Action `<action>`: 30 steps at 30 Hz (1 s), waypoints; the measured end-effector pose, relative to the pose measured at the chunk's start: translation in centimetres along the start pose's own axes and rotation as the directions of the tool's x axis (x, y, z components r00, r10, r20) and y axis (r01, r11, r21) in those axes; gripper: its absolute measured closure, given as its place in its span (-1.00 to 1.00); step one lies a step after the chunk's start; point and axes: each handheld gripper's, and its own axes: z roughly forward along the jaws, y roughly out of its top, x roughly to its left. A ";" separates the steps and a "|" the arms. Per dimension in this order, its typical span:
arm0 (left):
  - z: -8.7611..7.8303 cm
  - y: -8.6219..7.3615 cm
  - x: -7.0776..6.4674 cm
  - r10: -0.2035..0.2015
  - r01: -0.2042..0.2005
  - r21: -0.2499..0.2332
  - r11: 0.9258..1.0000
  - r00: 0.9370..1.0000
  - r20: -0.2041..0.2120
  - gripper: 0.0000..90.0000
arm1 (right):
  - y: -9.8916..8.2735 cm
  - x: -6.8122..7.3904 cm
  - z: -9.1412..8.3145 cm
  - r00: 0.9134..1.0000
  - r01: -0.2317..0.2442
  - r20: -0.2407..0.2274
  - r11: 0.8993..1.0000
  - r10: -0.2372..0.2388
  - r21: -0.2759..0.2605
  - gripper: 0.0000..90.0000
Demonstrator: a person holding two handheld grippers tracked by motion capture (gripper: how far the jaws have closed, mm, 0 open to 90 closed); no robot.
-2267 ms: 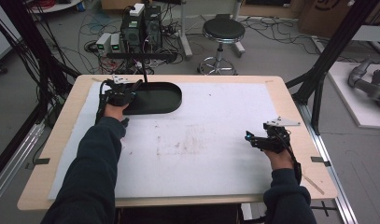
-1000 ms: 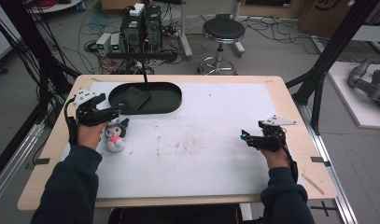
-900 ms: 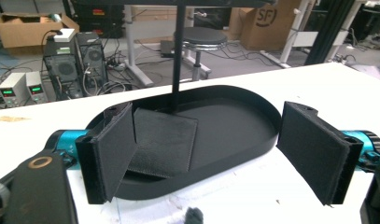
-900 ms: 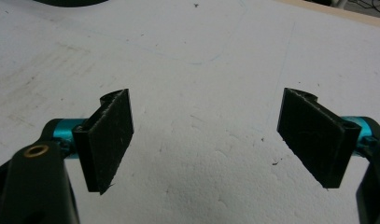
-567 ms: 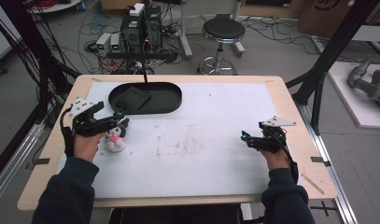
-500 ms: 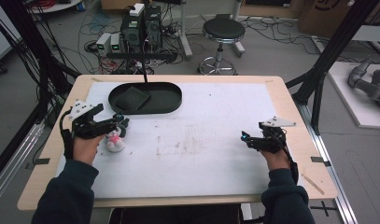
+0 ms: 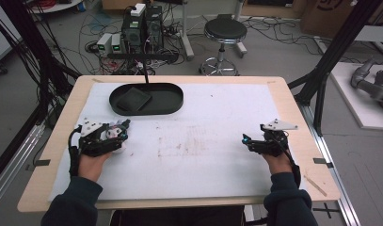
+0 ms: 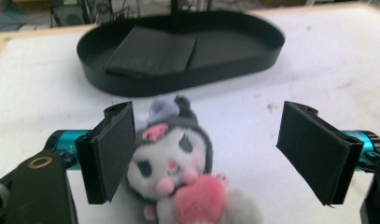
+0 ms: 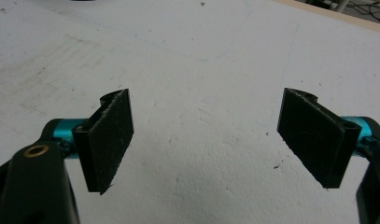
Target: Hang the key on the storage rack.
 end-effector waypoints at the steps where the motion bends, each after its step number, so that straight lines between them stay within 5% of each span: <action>1: 0.2 -0.2 0.0 -0.006 0.006 0.008 1.000 1.000 -0.011 -0.57 | 0.0 0.0 0.0 1.000 0.000 0.000 1.000 0.000 0.000 -0.58; 5: 1.3 -1.1 0.1 -0.023 0.025 0.085 0.996 0.999 -0.024 -0.57 | 0.0 0.0 0.4 1.000 0.001 -0.005 1.000 -0.001 0.010 -0.58; 11: 2.4 -1.2 0.3 -0.008 0.019 0.125 0.992 0.996 -0.085 -0.57 | 0.0 -0.1 0.6 1.000 0.004 -0.010 1.000 -0.004 0.010 -0.58; 13: 2.7 -1.1 0.4 0.038 -0.022 0.154 0.988 0.994 -0.098 -0.53 | 0.0 -0.1 0.6 1.000 -0.002 -0.009 1.000 0.002 0.013 -0.58; 14: 2.5 -1.1 0.5 0.082 -0.066 0.153 0.986 0.992 -0.100 -0.32 | 0.0 -0.2 0.5 1.000 -0.001 -0.009 1.000 0.001 0.011 -0.58; 17: 2.1 -1.0 0.9 0.121 -0.109 0.157 0.982 0.990 -0.073 -0.06 | 0.0 -0.2 0.5 1.000 0.004 -0.008 1.000 -0.004 0.008 -0.59; 23: 1.6 -1.1 1.4 0.106 -0.104 0.120 0.987 0.994 -0.009 0.03 | 0.0 -0.1 0.5 1.000 0.000 -0.010 1.000 0.000 0.011 -0.58; 25: 1.3 -0.9 1.5 0.075 -0.073 0.076 0.994 0.997 -0.032 -0.07 | 0.0 -0.1 0.6 1.000 0.002 -0.010 1.000 -0.002 0.014 -0.58; 30: 1.7 -0.7 1.5 0.026 -0.018 0.085 0.996 0.996 -0.090 -0.44 | 0.0 -0.1 0.7 1.000 0.008 -0.011 1.000 -0.008 0.015 -0.58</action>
